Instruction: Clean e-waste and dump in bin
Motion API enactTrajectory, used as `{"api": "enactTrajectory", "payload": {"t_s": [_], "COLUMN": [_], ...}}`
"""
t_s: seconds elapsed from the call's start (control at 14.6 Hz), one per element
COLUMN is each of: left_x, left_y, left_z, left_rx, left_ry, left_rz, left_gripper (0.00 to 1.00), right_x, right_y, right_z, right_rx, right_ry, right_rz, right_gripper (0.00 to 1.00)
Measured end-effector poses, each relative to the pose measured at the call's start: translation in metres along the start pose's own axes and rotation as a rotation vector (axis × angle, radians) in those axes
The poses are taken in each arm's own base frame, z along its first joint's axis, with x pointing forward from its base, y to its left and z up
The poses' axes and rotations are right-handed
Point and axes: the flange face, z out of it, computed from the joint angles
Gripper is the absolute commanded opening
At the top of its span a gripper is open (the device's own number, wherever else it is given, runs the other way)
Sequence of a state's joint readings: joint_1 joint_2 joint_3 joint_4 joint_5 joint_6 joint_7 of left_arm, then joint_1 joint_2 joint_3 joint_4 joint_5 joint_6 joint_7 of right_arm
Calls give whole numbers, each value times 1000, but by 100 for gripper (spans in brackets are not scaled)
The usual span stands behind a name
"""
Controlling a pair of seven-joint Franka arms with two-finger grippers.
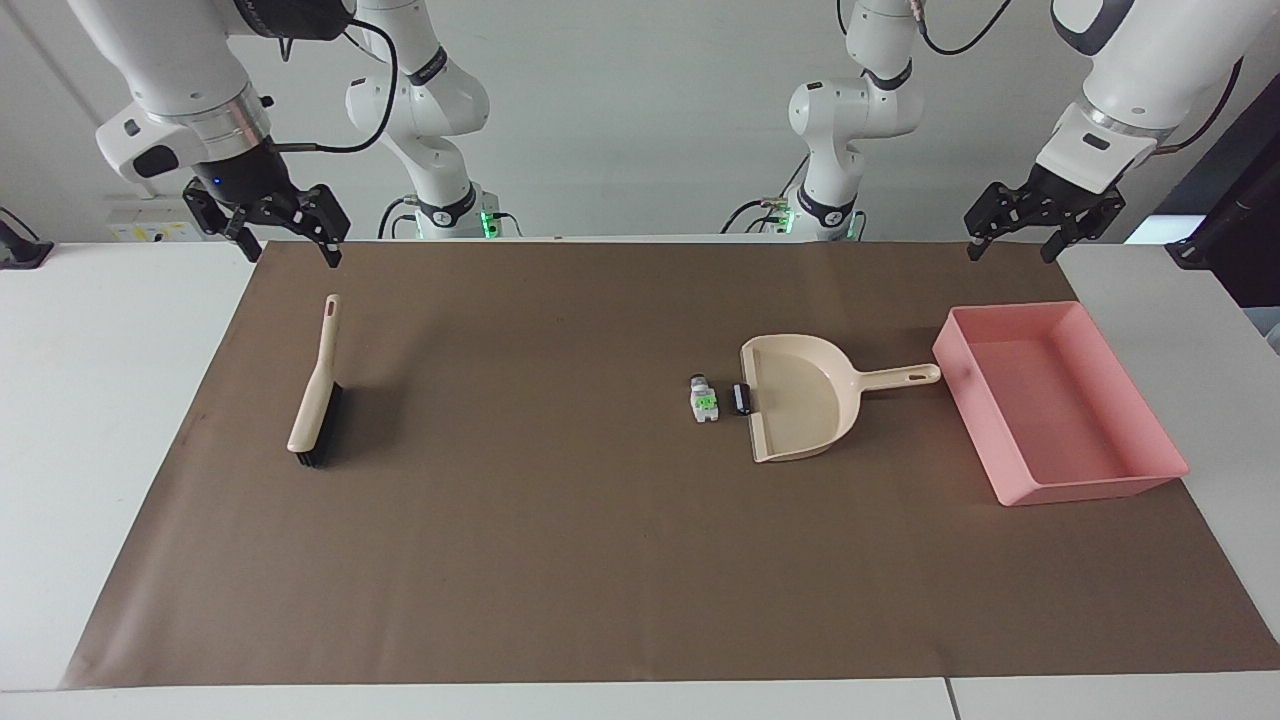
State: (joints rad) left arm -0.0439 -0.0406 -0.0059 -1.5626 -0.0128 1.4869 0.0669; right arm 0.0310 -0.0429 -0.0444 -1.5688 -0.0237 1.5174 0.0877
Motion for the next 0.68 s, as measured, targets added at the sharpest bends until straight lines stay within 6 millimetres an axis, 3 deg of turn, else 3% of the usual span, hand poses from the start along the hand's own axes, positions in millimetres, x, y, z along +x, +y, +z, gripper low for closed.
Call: {"api": "enactTrajectory", "payload": {"t_s": [0.68], "left_x": [-1], "left_y": [0], "left_z": [4], "left_rx": [0], "left_ry": [-8], "left_rz": [-1], "left_gripper": [99], "right_x": [-1], "right_y": [0], "right_z": [1], "right_rx": [-1], "right_ry": [-10], "right_rz": [0], "right_gripper": [100]}}
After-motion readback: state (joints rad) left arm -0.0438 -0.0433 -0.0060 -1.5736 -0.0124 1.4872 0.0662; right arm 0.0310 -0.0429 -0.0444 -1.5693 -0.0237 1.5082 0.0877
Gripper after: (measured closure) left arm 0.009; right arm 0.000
